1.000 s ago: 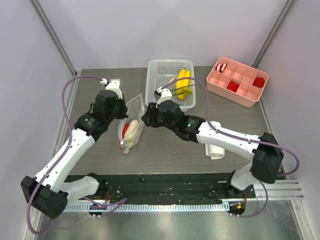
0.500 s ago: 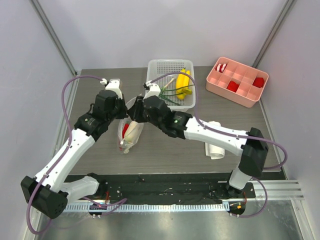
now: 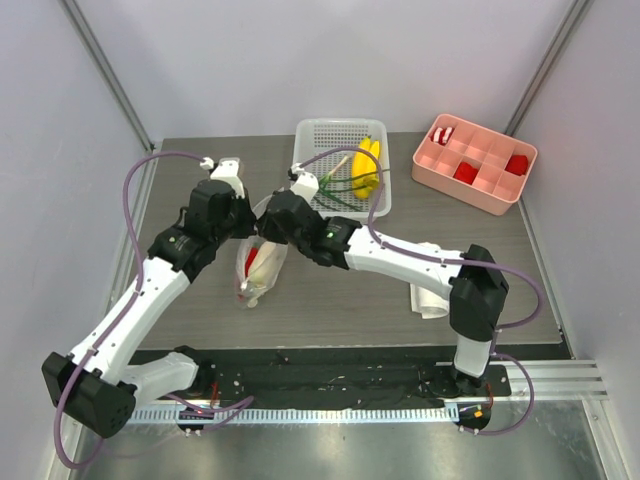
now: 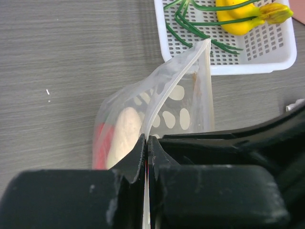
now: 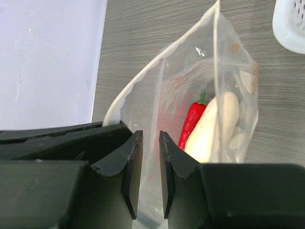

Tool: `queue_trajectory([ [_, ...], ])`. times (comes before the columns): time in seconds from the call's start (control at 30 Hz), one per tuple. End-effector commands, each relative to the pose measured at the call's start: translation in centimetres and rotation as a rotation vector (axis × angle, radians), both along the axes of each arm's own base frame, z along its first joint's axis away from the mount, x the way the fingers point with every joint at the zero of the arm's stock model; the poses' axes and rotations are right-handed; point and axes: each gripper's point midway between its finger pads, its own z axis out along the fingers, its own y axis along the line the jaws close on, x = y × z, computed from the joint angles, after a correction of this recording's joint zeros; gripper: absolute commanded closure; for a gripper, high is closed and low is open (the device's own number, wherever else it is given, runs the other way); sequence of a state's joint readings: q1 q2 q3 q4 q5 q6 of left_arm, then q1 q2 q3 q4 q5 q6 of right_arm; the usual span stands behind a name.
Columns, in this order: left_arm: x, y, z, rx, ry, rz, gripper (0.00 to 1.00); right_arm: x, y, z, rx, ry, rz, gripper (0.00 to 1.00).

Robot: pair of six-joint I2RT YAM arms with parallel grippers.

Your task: Open the zip-top bag and remove the fake food

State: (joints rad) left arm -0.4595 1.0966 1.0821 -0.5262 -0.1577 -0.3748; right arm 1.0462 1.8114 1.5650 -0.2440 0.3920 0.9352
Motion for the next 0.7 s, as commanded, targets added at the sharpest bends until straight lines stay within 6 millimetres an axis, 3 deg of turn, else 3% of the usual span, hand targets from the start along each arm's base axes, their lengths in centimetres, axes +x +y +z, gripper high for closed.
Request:
queue_trajectory([
  [0.0, 0.1, -2.3, 0.6, -0.097, -0.007, -0.074, 1.00, 1.5, 1.5, -0.2, 0.065, 0.020, -0.043, 0.73],
  [0.03, 0.2, -2.3, 0.4, -0.093, -0.009, -0.069, 1.00, 1.8, 1.6, -0.5, 0.091, 0.043, -0.050, 0.72],
  [0.07, 0.1, -2.3, 0.2, -0.092, 0.003, -0.072, 1.00, 2.9, 1.1, -2.4, 0.085, 0.077, -0.060, 0.73],
  [0.13, 0.3, -2.3, 0.1, -0.088, 0.007, -0.065, 1.00, 3.2, 1.9, -3.3, 0.140, 0.107, -0.012, 0.73],
  [0.17, 0.3, -2.0, 0.0, -0.081, 0.007, -0.054, 1.00, 3.5, 1.7, -5.1, 0.119, 0.111, 0.000, 0.72],
  [0.27, 0.3, -1.7, 0.0, -0.073, 0.004, -0.041, 1.00, 4.1, 2.3, -7.3, 0.077, 0.116, 0.044, 0.66],
  [0.3, 0.4, -1.6, -0.1, -0.068, 0.003, -0.031, 1.00, 4.5, 2.3, -9.2, 0.052, 0.138, 0.047, 0.63],
  [0.4, 0.6, -0.8, -0.8, -0.052, 0.023, 0.023, 1.00, 4.4, 3.1, -12.0, 0.019, 0.162, 0.083, 0.57],
  [0.53, 1.2, 0.3, -2.5, -0.019, 0.079, 0.105, 1.00, 4.7, 2.4, -14.7, -0.019, 0.180, 0.096, 0.56],
  [0.57, 1.3, 0.6, -2.9, -0.018, 0.091, 0.118, 1.00, 4.8, 2.7, -14.5, 0.001, 0.165, 0.114, 0.55],
  [0.67, 1.3, -1.0, -3.4, -0.052, 0.125, 0.046, 1.00, 4.8, 1.8, -14.6, -0.026, 0.142, 0.157, 0.53],
])
